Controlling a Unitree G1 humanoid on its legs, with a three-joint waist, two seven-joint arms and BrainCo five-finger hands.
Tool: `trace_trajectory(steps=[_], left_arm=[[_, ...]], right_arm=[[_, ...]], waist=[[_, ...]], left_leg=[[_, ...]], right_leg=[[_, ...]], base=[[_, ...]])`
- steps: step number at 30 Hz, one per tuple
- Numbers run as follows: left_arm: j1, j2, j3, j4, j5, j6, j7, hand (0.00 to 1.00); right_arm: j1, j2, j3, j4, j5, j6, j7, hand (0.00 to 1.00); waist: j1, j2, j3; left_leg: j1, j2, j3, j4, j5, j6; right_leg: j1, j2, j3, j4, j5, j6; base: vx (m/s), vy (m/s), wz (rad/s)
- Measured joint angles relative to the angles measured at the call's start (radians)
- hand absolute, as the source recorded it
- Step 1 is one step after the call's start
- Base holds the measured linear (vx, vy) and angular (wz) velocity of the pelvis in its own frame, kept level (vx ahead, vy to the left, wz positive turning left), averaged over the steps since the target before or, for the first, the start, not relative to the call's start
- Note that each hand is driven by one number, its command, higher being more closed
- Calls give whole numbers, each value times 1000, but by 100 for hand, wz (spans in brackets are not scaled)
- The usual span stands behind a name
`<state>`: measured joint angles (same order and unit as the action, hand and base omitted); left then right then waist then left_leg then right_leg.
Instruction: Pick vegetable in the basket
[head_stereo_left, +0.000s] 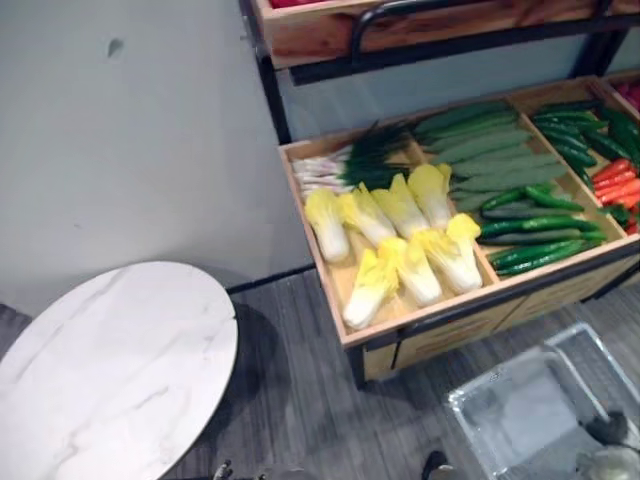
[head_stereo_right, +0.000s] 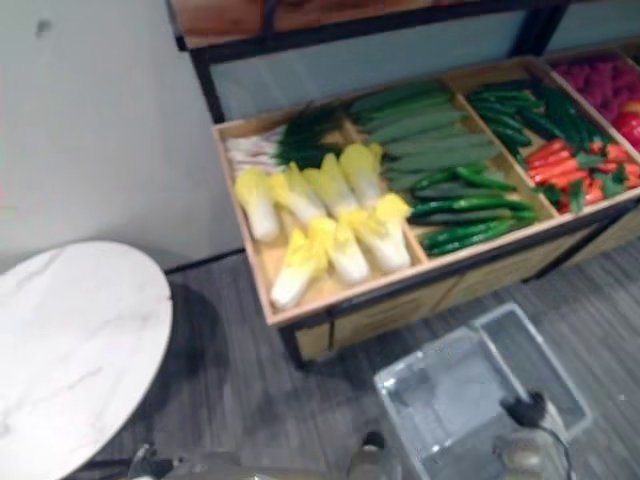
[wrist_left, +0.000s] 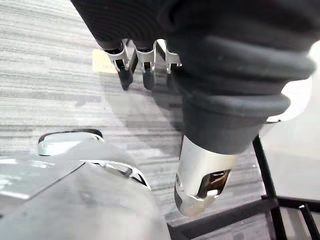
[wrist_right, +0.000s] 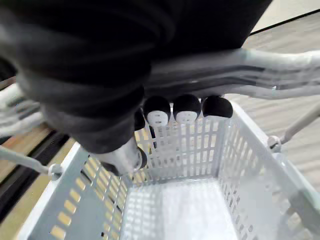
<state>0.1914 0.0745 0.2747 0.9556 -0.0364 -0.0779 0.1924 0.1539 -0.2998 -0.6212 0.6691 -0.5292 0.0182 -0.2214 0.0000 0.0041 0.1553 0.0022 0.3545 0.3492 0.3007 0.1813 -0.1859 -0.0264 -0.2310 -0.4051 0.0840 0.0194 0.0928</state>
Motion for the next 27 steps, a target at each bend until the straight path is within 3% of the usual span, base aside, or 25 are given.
trace_trajectory(steps=[4, 5, 6, 7, 8, 10, 14, 15, 21, 27], left_arm=[[-14, -5, 9, -17, 0, -6, 0, 0], [-26, -5, 11, -31, 0, -6, -1, 0], [-39, -3, 11, -69, 3, -6, 0, 0], [-101, 79, 11, -184, 0, -49, 12, 0], [-103, 101, 12, -196, 0, -54, 24, 0], [-104, 108, 16, -196, 0, -53, 29, 0], [-106, 105, 5, -210, 1, -53, 33, 0], [-117, 103, -2, -270, 10, -76, 65, 0], [-118, 103, -2, -270, 10, -76, 65, 0], [-135, 110, -2, -270, 12, -73, 68, 0]], right_arm=[[9, -2, -44, 58, 32, 8, -15, 100], [10, -4, -53, 71, 36, 8, -16, 100], [-1, -8, -77, 102, 64, 9, -17, 100], [-22, 8, -81, 132, 106, 6, -15, 100], [-24, 8, -76, 130, 106, 5, -14, 100], [-21, 6, -76, 129, 106, 5, -15, 100], [-15, 6, -61, 129, 106, 5, -12, 100], [-64, 14, 40, 163, 177, -9, -14, 100], [-64, 17, 42, 163, 179, -9, -15, 100], [-61, 75, 98, 131, 185, -9, -17, 100]], waist=[[-27, 14, -9], [-25, 11, -8], [-29, 12, -8], [-27, 33, -2], [-27, 11, 0], [-28, 6, -3], [-27, 20, -11], [-28, -5, -43], [-29, -11, -45], [-28, -33, -52]], left_leg=[[24, -14, 25, -39, 17, 1], [21, -27, 19, -57, -35, -16], [24, -78, -15, -157, -112, -9], [35, -158, 1, -281, -207, 21], [33, -184, 10, -277, -217, 33], [34, -203, 18, -273, -227, 38], [34, -212, 24, -264, -240, 37], [57, -189, 18, -264, -245, 31], [57, -189, 19, -264, -245, 31], [47, -187, 36, -265, -249, 25]], right_leg=[[16, -8, 4, -17, 5, -4], [15, -19, 5, -28, 14, 0], [10, -29, 2, -47, 35, 8], [16, -25, 18, -157, 127, 65], [16, -50, 35, -174, 138, 68], [15, -62, 65, -181, 138, 68], [7, -65, 80, -182, 142, 76], [12, -37, 100, -179, 144, 77], [11, -37, 102, -181, 145, 77], [-17, -33, 118, -184, 145, 76]], base=[[134, -25, 0], [50, 118, 10], [-24, 500, 1], [-93, 541, -5], [-106, 494, -11], [-39, 90, -7], [21, 12, -7], [0, 0, 0], [0, 0, -1], [-2, -4, -9]])
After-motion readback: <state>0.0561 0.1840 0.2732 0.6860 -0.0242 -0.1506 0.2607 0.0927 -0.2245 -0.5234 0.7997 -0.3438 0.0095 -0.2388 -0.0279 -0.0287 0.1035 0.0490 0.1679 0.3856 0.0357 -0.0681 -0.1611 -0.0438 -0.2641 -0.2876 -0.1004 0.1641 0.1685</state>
